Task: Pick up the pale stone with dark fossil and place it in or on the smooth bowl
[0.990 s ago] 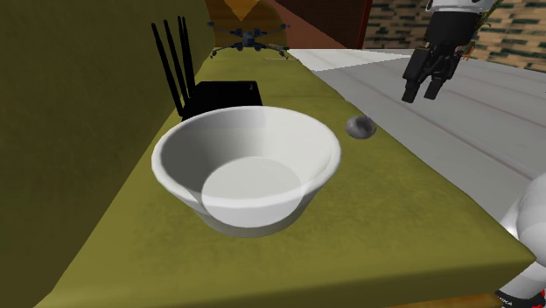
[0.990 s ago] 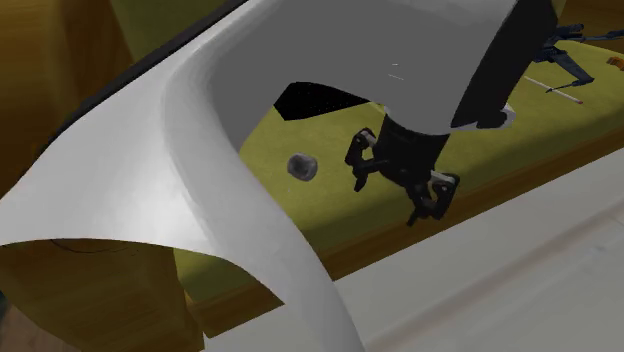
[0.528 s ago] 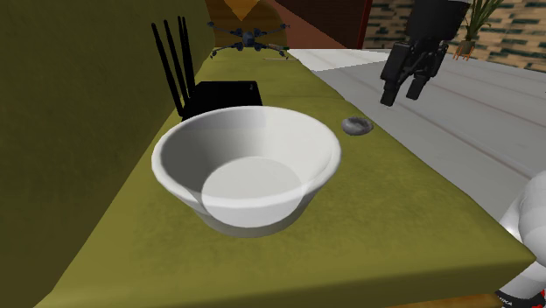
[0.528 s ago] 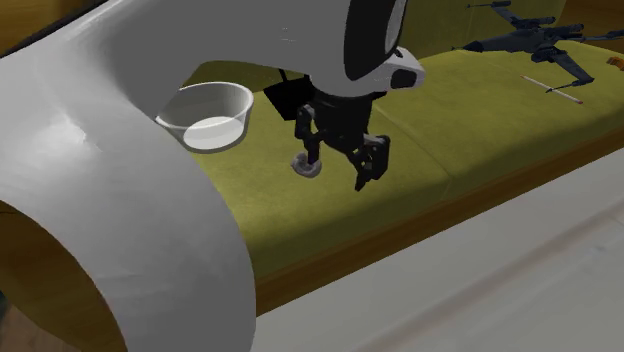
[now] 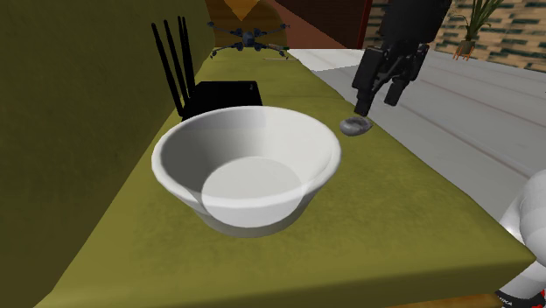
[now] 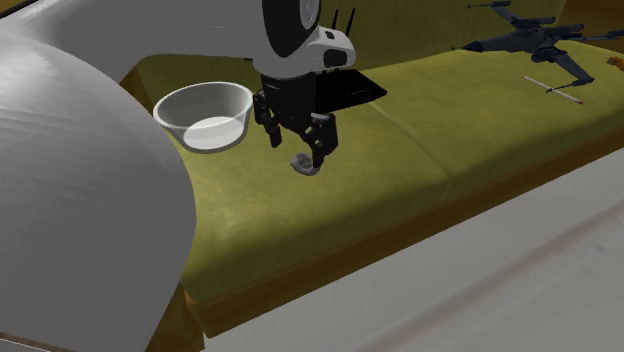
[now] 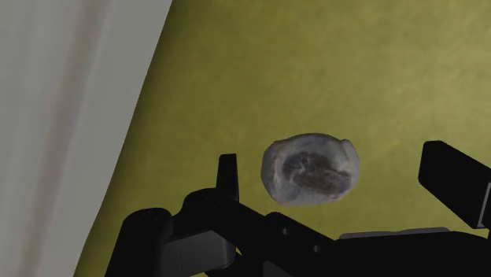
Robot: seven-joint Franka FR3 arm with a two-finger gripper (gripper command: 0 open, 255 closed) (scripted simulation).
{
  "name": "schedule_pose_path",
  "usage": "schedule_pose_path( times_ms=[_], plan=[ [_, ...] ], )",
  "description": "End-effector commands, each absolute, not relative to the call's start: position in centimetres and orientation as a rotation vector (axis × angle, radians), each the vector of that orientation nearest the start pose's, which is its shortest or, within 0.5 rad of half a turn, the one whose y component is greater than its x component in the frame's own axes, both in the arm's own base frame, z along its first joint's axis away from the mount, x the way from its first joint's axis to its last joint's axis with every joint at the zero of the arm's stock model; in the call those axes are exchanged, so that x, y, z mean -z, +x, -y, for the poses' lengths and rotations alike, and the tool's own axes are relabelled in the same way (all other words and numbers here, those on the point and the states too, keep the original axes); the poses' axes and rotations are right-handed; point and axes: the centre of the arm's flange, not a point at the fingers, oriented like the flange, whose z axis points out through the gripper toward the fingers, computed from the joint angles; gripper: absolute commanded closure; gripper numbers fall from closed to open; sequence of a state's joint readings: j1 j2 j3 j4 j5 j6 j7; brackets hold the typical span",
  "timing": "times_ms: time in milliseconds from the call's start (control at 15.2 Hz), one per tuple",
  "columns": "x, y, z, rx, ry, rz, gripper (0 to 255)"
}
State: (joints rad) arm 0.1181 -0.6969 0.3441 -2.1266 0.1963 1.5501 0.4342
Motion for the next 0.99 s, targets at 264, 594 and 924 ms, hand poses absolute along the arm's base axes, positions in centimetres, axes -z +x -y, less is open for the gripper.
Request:
schedule_pose_path(
  times_ms=[264,594,924],
  plan=[
    [-61.4,28.2,-21.5,0.142,-3.124,-0.038,0],
    [-61.4,28.2,-21.5,0.142,-3.124,-0.038,0],
    [-61.4,28.2,-21.5,0.142,-3.124,-0.038,255]
  ],
)
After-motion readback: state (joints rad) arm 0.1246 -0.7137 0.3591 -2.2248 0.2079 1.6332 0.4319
